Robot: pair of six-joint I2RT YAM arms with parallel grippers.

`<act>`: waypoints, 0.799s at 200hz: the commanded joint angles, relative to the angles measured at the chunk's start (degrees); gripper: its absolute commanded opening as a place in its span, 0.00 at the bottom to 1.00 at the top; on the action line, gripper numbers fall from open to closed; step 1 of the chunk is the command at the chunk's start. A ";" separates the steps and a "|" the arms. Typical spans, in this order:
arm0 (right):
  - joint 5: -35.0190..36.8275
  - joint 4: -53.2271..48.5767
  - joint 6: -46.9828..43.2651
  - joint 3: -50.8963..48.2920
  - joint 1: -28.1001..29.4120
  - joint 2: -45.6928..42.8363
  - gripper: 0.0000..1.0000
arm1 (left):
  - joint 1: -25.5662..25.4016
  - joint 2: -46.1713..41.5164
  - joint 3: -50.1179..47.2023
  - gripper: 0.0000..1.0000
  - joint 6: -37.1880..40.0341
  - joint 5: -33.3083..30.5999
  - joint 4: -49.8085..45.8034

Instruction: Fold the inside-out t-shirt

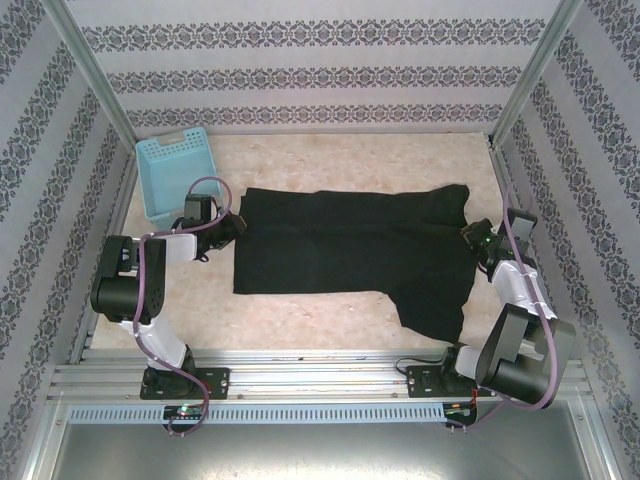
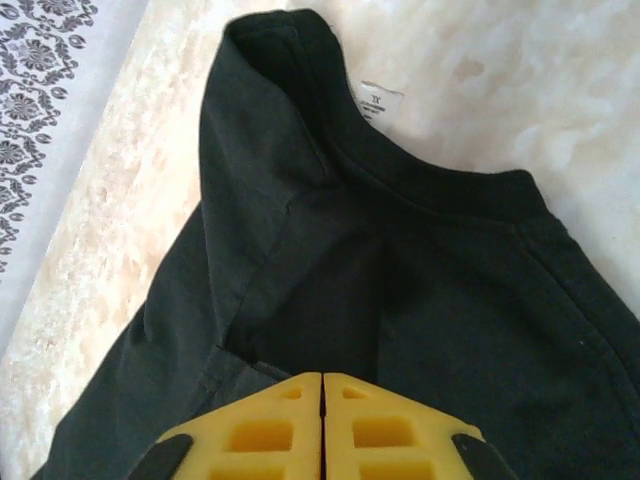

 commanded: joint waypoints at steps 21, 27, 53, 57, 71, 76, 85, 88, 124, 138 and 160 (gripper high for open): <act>4.47 -5.46 -1.13 3.41 0.44 -3.66 0.51 | -1.41 -7.39 4.04 0.34 3.59 -10.29 -8.86; 5.84 -6.42 -1.75 4.25 1.14 -4.21 0.57 | -2.12 -8.56 5.22 0.37 4.84 -12.82 -11.03; 9.14 -5.81 -4.28 7.22 6.17 -3.42 0.65 | -6.88 -10.03 10.75 0.48 10.28 -20.22 -16.32; 8.98 -5.43 -4.29 7.80 6.91 -2.54 0.65 | -7.68 -9.51 11.87 0.49 10.97 -20.52 -16.60; 8.46 -4.52 -4.38 10.82 9.70 1.52 0.65 | -9.68 -6.28 16.31 0.50 12.55 -20.76 -18.14; 8.63 -4.30 -4.47 12.04 10.70 3.13 0.65 | -10.17 -4.73 18.18 0.51 12.84 -20.84 -19.01; 8.70 -4.03 -4.64 14.46 12.13 6.44 0.65 | -10.67 -1.53 21.80 0.52 13.22 -21.16 -21.20; 8.80 -3.92 -4.68 15.23 12.61 7.55 0.65 | -10.84 -0.56 23.09 0.53 13.39 -21.55 -21.99; 7.71 -2.51 -5.03 23.81 15.60 19.88 0.66 | -11.58 10.98 36.35 0.56 15.12 -26.49 -30.54; 7.15 -2.89 -5.58 26.71 16.23 23.55 0.66 | -11.81 14.73 40.84 0.57 16.05 -29.07 -33.91; 6.75 -4.37 -6.09 31.04 16.46 28.69 0.66 | -11.83 19.45 46.11 0.61 16.85 -32.62 -38.10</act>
